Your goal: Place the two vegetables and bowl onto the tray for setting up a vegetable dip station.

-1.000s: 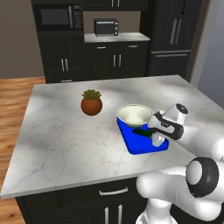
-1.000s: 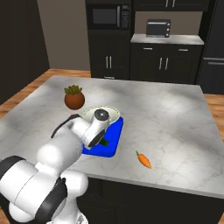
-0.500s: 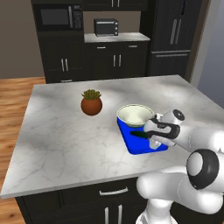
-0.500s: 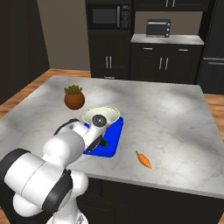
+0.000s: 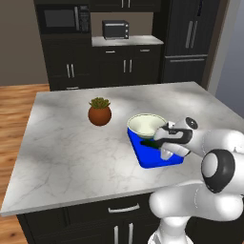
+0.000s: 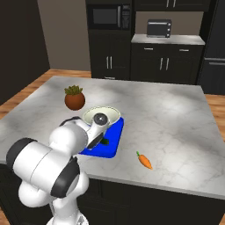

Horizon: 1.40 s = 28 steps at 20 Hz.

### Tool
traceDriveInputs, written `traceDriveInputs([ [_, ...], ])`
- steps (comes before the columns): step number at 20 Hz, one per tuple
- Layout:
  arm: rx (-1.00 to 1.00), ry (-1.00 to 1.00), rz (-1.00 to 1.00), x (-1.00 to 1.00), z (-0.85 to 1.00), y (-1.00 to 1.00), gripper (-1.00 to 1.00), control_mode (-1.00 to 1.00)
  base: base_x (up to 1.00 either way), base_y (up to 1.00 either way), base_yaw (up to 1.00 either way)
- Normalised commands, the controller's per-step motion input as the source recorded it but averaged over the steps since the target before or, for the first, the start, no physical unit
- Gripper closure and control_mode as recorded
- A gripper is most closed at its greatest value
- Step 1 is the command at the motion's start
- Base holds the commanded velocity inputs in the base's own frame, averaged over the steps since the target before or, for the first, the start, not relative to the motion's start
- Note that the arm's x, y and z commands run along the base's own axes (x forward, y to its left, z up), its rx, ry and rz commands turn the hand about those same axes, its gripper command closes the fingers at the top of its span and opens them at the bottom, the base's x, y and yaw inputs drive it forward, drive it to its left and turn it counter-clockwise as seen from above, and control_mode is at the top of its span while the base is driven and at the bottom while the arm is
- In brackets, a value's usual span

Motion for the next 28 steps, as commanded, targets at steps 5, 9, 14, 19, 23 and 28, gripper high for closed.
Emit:
traceDriveInputs([
  [5, 0.0, 0.0, 0.01, 0.04, 0.0, 0.0, 1.0, -1.0, 0.0, 0.0, 0.0],
  [9, 0.0, 0.0, 0.0, 0.07, 0.0, 0.0, 1.0, -1.0, 0.0, 0.0, 0.0],
  [14, 0.0, 0.0, 0.0, 0.07, 0.0, 0.0, 1.0, -1.0, 0.0, 0.0, 0.0],
  [19, 0.0, 0.0, 0.0, 0.06, 0.0, 0.0, 1.0, -1.0, 0.0, 0.0, 0.0],
  [23, 0.0, 0.0, 0.0, 0.02, -0.01, 0.0, 1.0, -1.0, 0.0, 0.0, 0.0],
  [28, 0.0, 0.0, 0.0, 0.04, -0.01, 0.0, 1.0, -1.0, 0.0, 0.0, 0.0],
])
